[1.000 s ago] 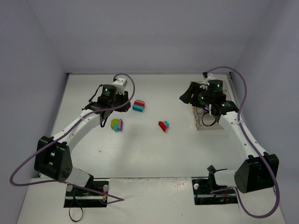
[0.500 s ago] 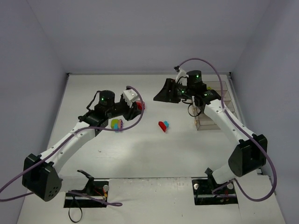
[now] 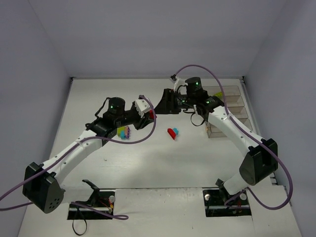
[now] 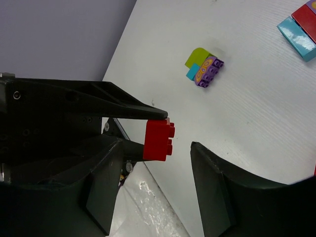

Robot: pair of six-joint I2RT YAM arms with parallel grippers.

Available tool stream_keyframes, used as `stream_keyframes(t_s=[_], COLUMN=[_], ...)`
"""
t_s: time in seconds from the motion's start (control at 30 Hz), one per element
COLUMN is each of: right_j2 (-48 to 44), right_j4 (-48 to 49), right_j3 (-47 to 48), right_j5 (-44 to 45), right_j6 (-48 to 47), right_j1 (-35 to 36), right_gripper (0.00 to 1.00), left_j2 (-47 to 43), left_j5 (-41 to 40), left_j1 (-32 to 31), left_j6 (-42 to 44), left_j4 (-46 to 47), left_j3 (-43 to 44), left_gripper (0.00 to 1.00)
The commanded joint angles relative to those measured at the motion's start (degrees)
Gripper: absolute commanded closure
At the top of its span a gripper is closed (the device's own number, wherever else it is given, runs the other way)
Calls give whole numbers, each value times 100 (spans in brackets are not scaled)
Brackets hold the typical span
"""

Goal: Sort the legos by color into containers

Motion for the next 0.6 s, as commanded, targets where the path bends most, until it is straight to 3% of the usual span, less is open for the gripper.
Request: stream_keyframes(t_s=[0.0, 0.57], right_j2=[-67, 21], right_j4=[290, 290], right_j3=[132, -193], right_j5=[-62, 176], right_j6=[10, -60], right_j1=[67, 225], right_gripper=[47, 54], left_j2=[-19, 113], left_j5=[31, -249], left_j1=[-14, -198], left_j6=[118, 109], left_j4=[510, 598], left_j3=[227, 315], left_gripper=[97, 97])
